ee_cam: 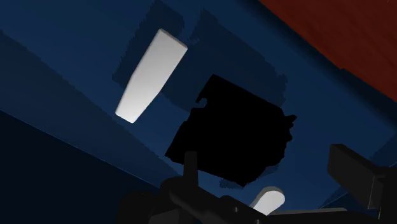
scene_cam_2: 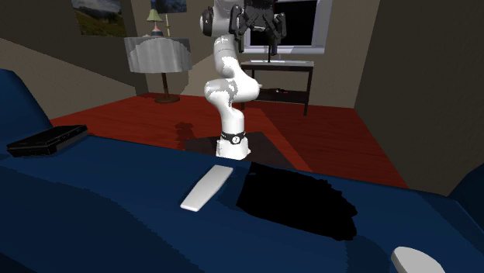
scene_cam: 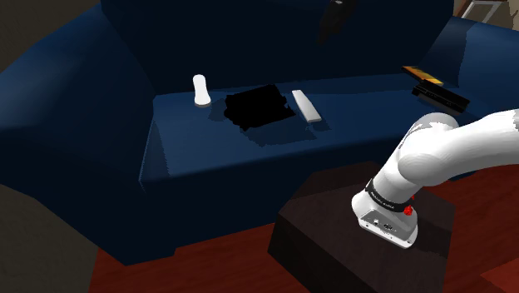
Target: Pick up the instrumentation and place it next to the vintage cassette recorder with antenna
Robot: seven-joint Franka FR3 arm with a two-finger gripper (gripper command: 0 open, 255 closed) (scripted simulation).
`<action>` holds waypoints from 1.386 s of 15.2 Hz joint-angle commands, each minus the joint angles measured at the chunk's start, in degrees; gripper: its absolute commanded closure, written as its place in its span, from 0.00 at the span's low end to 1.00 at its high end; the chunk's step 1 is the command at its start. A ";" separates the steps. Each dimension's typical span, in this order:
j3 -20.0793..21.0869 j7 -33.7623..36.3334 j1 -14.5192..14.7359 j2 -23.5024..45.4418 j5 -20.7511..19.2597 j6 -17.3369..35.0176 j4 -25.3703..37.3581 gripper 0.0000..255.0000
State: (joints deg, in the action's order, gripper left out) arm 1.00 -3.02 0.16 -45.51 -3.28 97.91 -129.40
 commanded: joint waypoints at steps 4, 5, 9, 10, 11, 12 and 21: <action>-0.72 2.31 -1.72 2.29 -0.35 4.44 -3.13 0.00; -0.97 3.08 -2.29 3.15 -0.46 5.92 -4.08 0.00; -1.98 6.15 -4.58 7.09 -0.90 11.90 -7.45 0.00; -2.25 6.91 -5.14 8.19 -1.01 13.40 -8.18 0.00; -2.51 7.68 -5.70 9.34 -1.11 14.90 -8.87 0.00; -2.78 8.43 -6.27 10.54 -1.21 16.40 -9.52 0.00; -5.47 15.09 -10.99 23.29 -1.78 29.83 -13.30 0.00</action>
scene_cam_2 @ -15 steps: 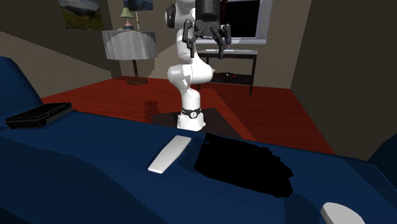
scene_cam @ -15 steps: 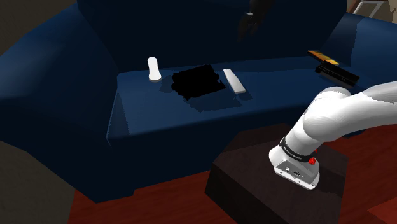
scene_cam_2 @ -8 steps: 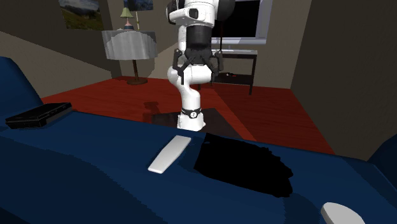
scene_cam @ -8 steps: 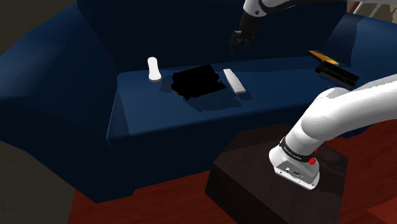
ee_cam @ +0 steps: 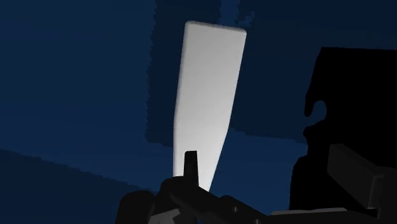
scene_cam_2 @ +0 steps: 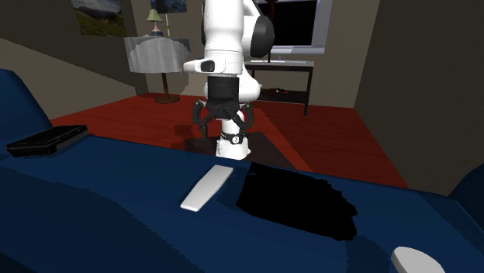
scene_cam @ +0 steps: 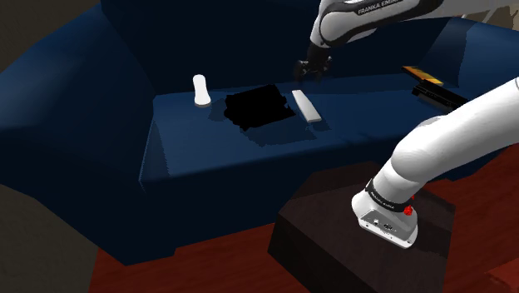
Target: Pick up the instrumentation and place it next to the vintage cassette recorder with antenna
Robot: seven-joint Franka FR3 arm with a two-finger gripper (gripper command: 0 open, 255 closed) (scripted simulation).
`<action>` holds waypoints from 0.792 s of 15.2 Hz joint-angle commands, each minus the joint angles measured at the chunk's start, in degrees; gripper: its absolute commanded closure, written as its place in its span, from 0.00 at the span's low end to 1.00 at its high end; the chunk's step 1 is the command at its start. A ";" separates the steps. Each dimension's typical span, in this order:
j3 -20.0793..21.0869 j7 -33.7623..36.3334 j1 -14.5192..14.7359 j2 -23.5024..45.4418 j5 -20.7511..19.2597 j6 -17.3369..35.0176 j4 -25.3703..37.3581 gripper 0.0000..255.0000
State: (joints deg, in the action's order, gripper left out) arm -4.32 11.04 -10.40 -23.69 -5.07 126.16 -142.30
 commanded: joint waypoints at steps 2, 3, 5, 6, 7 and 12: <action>-0.82 2.42 -1.37 4.73 0.03 4.50 -0.75 0.00; -1.17 3.09 -1.82 6.41 0.08 5.94 -0.86 0.00; -1.89 4.37 -2.66 9.87 0.25 8.78 -0.95 0.00; -2.26 4.98 -3.07 11.64 0.40 10.17 -0.93 0.00; -2.35 5.10 -3.14 12.01 0.43 10.46 -0.92 0.00; -2.57 4.96 -3.15 15.13 0.57 14.74 -2.07 0.00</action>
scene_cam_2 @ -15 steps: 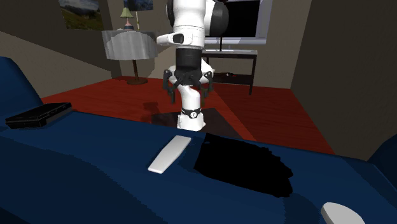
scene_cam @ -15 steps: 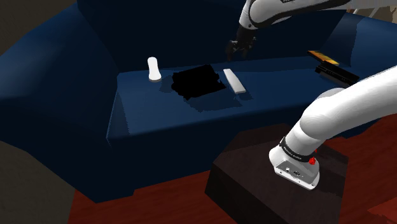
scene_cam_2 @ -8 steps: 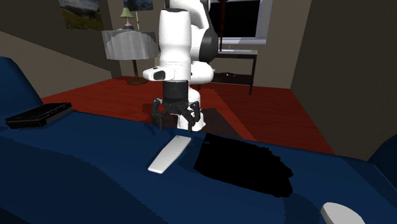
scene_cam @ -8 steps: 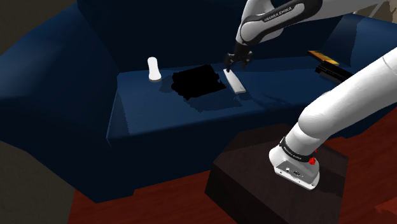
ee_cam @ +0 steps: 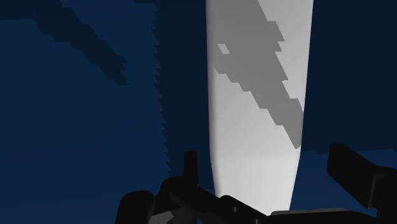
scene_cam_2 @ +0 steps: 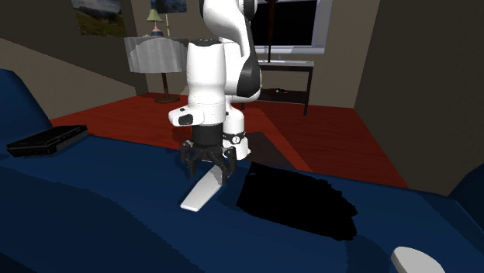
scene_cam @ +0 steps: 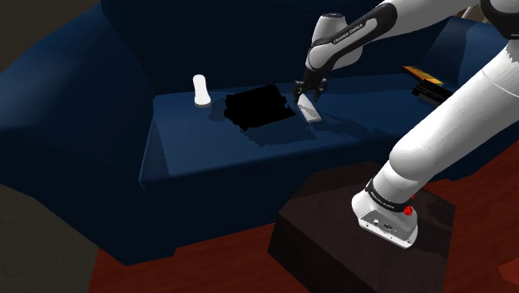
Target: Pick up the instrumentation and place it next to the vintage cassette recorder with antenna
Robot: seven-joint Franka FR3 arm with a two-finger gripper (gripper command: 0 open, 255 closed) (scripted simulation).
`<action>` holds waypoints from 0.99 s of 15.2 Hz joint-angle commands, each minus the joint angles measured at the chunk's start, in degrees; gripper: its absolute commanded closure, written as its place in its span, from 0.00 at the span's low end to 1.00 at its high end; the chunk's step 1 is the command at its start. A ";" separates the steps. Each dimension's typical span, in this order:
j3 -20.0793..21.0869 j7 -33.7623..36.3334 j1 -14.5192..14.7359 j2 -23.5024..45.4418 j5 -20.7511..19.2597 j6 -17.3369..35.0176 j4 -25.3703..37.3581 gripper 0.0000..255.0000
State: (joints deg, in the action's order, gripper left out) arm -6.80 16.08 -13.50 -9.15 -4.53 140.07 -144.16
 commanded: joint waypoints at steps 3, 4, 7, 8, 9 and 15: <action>-0.19 -0.19 -0.05 2.32 0.14 3.04 -0.69 0.00; -0.19 -0.19 -0.05 2.34 0.14 3.04 -0.68 0.00; -0.19 -0.19 -0.05 2.34 0.14 3.04 -0.67 0.00; -0.19 -0.19 -0.05 2.34 0.14 3.04 -0.67 0.00; -0.19 -0.19 -0.05 2.34 0.14 3.04 -0.67 0.00; -0.19 -0.18 -0.05 2.34 0.14 3.02 -0.67 1.00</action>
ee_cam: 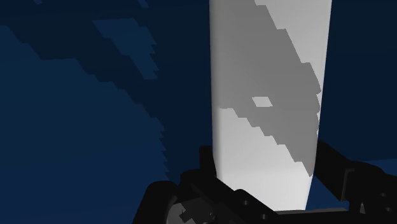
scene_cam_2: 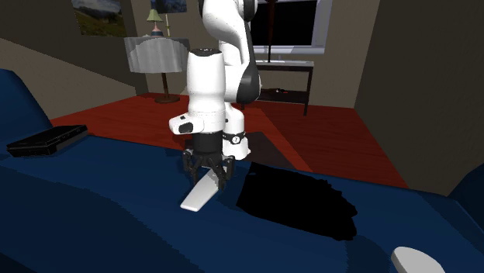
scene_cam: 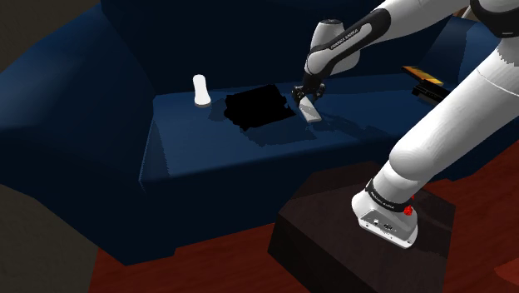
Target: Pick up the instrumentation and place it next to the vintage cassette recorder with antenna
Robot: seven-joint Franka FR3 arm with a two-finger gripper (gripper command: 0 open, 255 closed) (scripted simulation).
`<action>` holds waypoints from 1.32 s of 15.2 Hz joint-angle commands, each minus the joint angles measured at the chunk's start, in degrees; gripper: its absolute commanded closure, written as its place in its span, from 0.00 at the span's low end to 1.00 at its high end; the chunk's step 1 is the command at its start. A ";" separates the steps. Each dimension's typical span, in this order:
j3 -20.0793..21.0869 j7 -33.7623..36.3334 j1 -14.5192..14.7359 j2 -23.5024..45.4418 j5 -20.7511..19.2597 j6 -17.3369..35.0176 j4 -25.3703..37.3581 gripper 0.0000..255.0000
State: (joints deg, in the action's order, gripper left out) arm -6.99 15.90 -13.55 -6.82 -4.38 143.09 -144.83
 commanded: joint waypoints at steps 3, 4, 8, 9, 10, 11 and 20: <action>0.00 0.00 0.00 0.00 0.00 0.01 0.00 1.00; 0.00 0.00 0.00 0.00 0.00 0.01 0.00 1.00; 0.07 0.01 -0.01 -1.79 -0.09 -2.58 0.80 1.00; 0.09 0.02 -0.01 -2.36 -0.12 -3.44 1.10 1.00; 0.12 0.02 -0.01 -2.91 -0.14 -4.31 1.41 1.00; 0.15 0.02 -0.01 -3.45 -0.15 -5.17 1.73 1.00; 0.40 -0.05 0.01 -7.64 -0.20 -12.81 5.19 1.00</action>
State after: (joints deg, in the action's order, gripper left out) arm -6.52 16.02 -13.48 -13.96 -4.56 131.21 -140.04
